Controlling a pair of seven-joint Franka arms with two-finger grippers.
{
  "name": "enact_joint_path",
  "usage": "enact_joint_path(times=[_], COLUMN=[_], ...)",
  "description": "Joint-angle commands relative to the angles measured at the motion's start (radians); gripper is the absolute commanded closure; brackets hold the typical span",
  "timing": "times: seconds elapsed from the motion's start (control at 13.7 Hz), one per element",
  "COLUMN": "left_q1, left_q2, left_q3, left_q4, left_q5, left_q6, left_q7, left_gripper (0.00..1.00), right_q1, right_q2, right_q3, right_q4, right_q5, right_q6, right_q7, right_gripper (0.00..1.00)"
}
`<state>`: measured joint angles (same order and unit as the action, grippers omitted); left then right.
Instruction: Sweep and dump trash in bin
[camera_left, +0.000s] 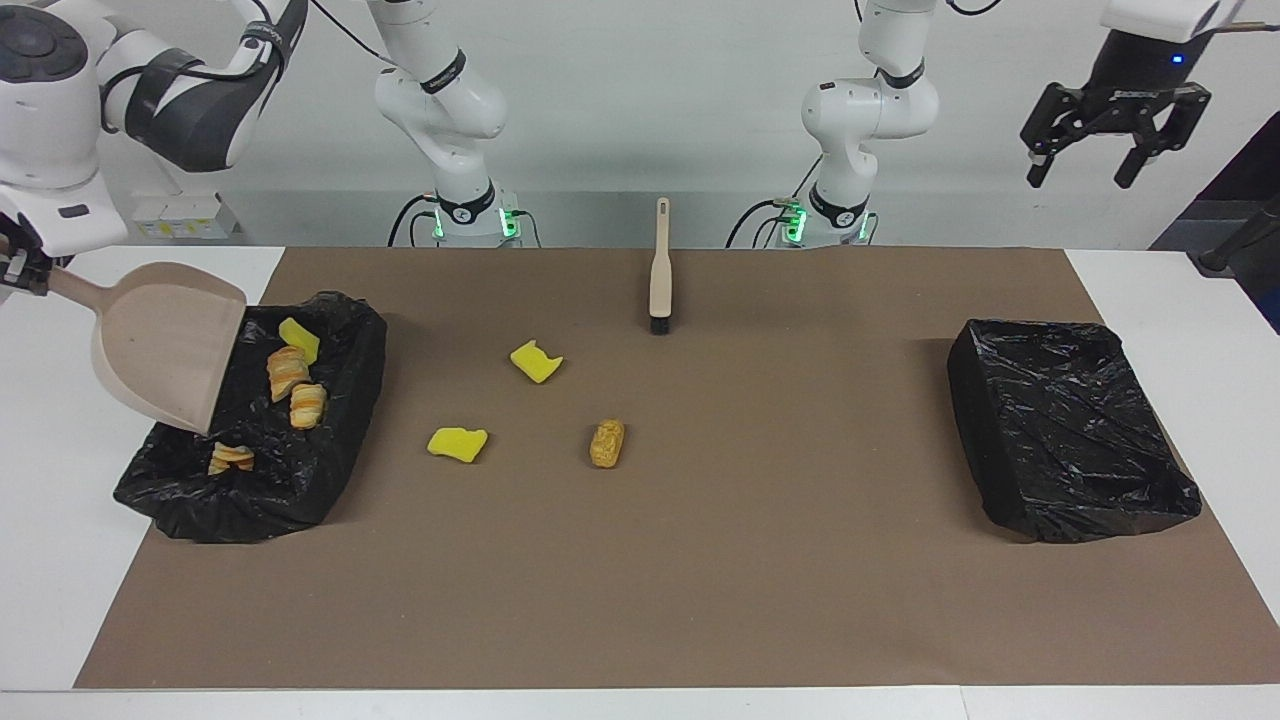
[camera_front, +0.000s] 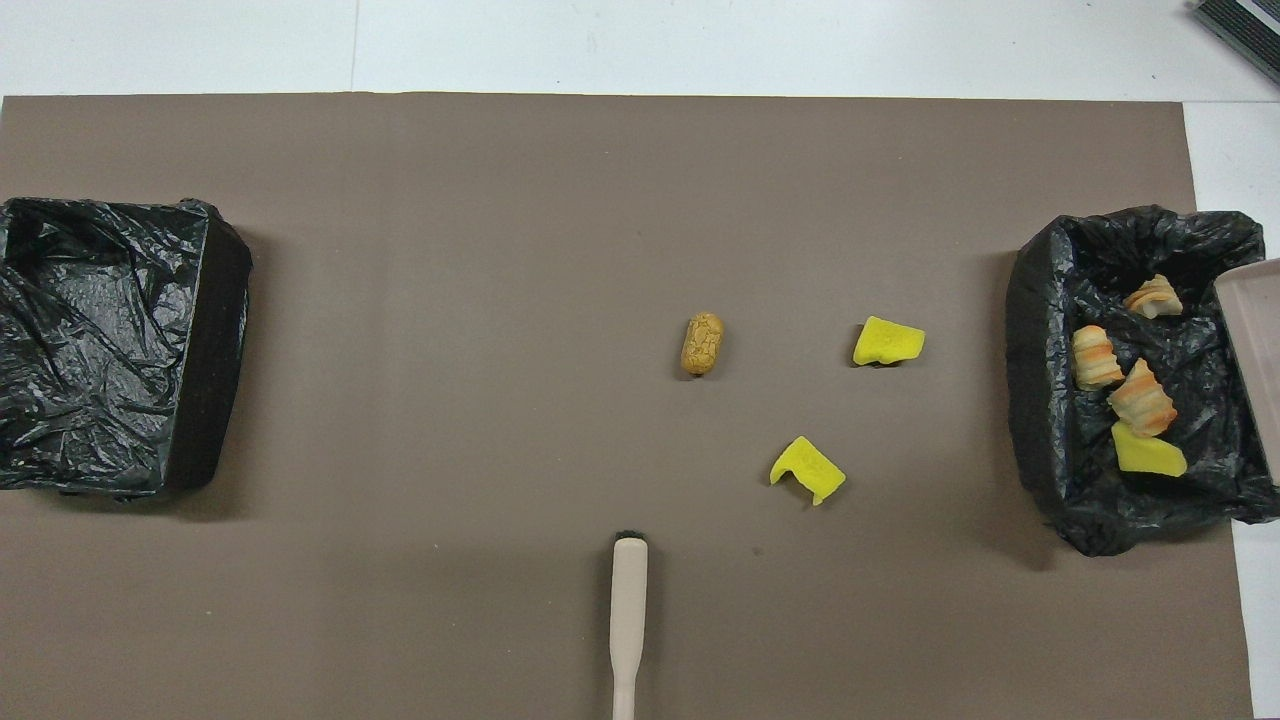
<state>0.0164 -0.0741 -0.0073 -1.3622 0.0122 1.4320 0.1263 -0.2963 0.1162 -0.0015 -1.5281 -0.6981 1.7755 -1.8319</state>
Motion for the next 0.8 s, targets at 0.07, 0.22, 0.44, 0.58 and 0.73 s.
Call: enact_joint_path(times=[0.07, 0.22, 0.44, 0.58, 0.73], left_q1=[0.053, 0.045, 0.039, 0.039, 0.039], left_q2=[0.03, 0.037, 0.031, -0.01, -0.026], left_q3=[-0.016, -0.023, -0.03, -0.03, -0.03], left_q4=[0.043, 0.044, 0.038, -0.021, -0.046], left_q5=[-0.038, -0.037, -0.031, -0.035, -0.028], left_q6=[-0.038, -0.035, -0.025, -0.041, -0.045], left_q7=[0.03, 0.03, 0.03, 0.026, 0.021], left_gripper=[0.0, 0.0, 0.0, 0.0, 0.0], right_q1=[-0.006, 0.009, 0.034, 0.034, 0.034], right_q2=[-0.056, -0.059, -0.061, -0.061, -0.059], right_q3=[0.011, 0.014, 0.038, 0.048, 0.049], right_q4=[-0.015, -0.009, -0.007, -0.006, 0.003], right_q5=[-0.064, -0.061, -0.032, 0.023, 0.098], right_q6=[0.004, 0.002, -0.004, -0.008, -0.007], right_q7=[-0.001, 0.008, 0.017, 0.052, 0.054], right_gripper=[1.0, 1.0, 1.0, 1.0, 1.0])
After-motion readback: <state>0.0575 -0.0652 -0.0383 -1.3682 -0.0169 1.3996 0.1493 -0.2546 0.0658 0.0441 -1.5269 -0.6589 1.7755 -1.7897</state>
